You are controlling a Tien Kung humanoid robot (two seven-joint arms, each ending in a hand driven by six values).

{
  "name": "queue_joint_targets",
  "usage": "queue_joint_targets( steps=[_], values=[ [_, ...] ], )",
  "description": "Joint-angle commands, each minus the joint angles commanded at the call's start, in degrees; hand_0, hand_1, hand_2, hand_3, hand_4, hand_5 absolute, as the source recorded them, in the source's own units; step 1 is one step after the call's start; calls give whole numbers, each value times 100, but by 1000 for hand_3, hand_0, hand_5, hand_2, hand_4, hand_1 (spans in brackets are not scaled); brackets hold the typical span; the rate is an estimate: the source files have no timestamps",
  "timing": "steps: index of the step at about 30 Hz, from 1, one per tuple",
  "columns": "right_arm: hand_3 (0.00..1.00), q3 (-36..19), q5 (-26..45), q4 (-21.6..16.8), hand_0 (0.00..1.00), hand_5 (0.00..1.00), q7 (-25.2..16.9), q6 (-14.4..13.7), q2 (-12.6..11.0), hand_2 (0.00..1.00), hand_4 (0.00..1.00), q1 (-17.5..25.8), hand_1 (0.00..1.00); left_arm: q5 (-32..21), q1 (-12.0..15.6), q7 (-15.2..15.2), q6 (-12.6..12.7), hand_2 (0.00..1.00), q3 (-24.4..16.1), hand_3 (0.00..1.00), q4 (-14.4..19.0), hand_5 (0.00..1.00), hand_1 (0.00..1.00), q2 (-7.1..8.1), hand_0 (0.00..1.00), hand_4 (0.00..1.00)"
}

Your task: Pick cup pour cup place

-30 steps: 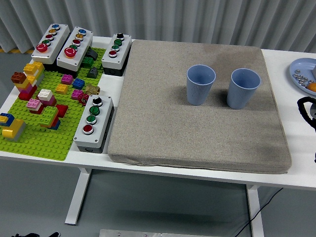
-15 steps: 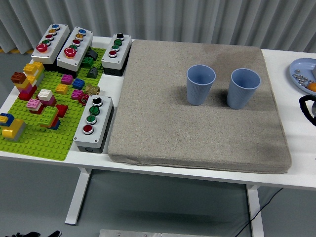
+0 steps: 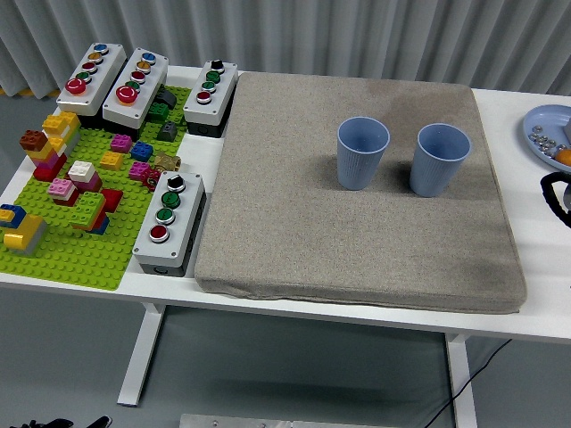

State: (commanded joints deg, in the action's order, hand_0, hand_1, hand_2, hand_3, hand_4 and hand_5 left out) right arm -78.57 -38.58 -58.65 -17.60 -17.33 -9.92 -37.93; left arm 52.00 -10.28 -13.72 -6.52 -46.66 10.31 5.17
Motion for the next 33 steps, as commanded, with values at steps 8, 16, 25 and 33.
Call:
queue_joint_targets(
  steps=[8, 16, 25, 33],
  values=[
    [781, -1, -10, -13, 950, 923, 15, -4, -5, 820, 792, -17, 822, -7, 1, -4, 0, 807, 0, 645, 0, 953, 753, 2, 769, 501],
    [782, 27, -18, -13, 951, 919, 31, 0, -4, 818, 787, -22, 822, -26, 3, -6, 5, 807, 20, 644, 0, 953, 753, 2, 770, 501],
    [782, 67, -29, -20, 953, 914, 35, -3, 2, 819, 784, -30, 823, -42, 12, -16, 6, 807, 25, 645, 0, 953, 753, -1, 770, 500],
    [784, 80, -20, -21, 956, 908, 25, -11, 8, 822, 777, -18, 827, -43, 38, -20, 6, 807, 27, 645, 0, 953, 753, 2, 771, 500]
  ],
)
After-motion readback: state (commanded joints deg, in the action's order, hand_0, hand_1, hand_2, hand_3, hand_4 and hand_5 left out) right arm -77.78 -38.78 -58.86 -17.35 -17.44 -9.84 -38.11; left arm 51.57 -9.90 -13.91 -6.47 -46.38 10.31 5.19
